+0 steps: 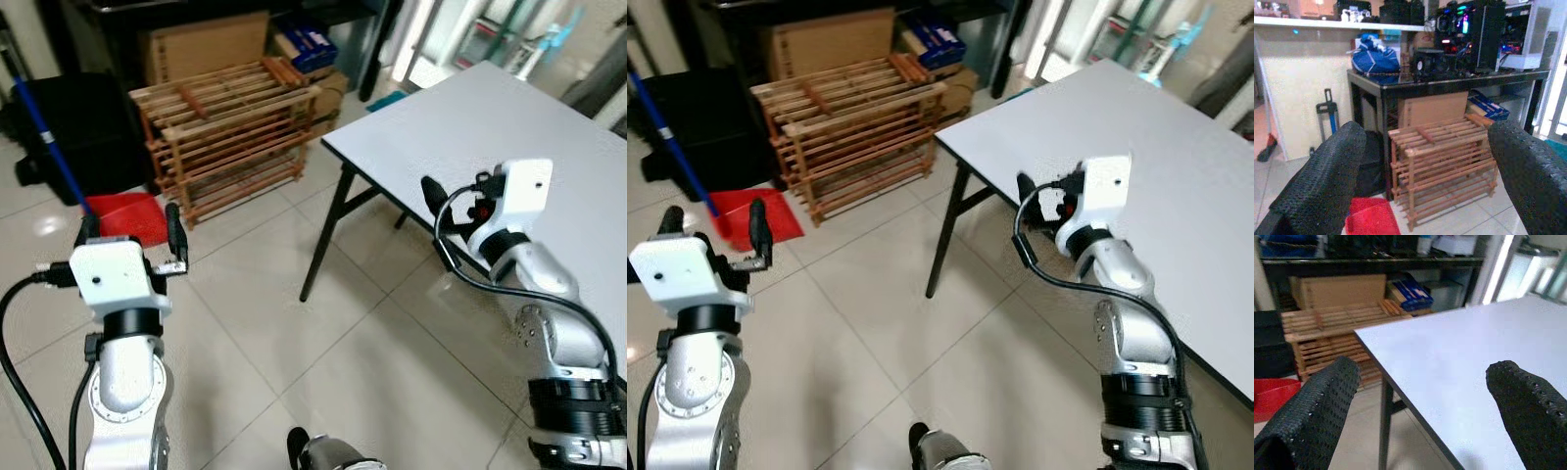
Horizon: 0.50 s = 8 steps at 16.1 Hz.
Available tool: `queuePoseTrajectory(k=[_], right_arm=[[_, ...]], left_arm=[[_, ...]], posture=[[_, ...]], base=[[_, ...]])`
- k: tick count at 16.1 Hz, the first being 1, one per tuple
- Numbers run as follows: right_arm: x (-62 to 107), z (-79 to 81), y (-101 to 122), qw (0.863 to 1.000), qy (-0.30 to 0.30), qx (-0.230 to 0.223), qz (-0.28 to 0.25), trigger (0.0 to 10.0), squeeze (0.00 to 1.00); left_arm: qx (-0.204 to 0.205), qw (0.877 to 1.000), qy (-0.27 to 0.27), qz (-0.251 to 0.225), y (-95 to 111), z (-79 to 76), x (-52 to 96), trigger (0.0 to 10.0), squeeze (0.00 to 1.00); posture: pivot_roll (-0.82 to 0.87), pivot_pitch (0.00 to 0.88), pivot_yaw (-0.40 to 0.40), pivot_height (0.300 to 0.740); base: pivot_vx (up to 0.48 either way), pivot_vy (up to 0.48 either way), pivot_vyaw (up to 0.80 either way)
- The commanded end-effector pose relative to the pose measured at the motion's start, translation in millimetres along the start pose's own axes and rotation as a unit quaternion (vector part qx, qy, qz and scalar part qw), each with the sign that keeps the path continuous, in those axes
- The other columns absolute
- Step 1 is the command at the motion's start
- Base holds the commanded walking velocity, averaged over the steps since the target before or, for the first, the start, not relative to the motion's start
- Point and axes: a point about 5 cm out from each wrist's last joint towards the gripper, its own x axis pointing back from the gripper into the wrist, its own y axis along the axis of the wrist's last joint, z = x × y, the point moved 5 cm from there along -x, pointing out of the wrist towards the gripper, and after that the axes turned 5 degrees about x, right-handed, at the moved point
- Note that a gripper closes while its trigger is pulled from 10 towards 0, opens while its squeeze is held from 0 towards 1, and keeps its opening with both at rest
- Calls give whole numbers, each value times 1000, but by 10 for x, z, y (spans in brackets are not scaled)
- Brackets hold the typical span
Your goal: Picking trash to rubbish bin
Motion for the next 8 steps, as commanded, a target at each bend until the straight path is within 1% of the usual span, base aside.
queuePoseTrajectory(k=[1,2,4,7,8], right_arm=[[17,-110,-79,1000,-24,-3,8,10000,0],[-4,-102,-89,1000,-26,-6,9,10000,0],[-11,-75,-43,1000,-28,-7,2,10000,0],[71,-101,-75,999,-46,-10,0,10000,0],[117,-99,-149,998,-54,-17,4,10000,0]], left_arm=[[-5,1000,5,1,-4,7,-9,10000,0],[-5,1000,8,2,4,22,-15,10000,0],[-3,1000,-2,11,-35,11,16,10000,0],[5,1000,-8,25,-94,-11,2,10000,0],[1,999,-21,29,-122,-41,-16,10000,0]], posture=[[-103,91,-96,740],[-104,95,-94,740],[-121,103,-88,740],[-125,118,-45,740],[-112,131,-21,740]], base=[[0,0,-744],[0,0,-744],[0,0,-747],[0,0,-744],[0,0,-738]])
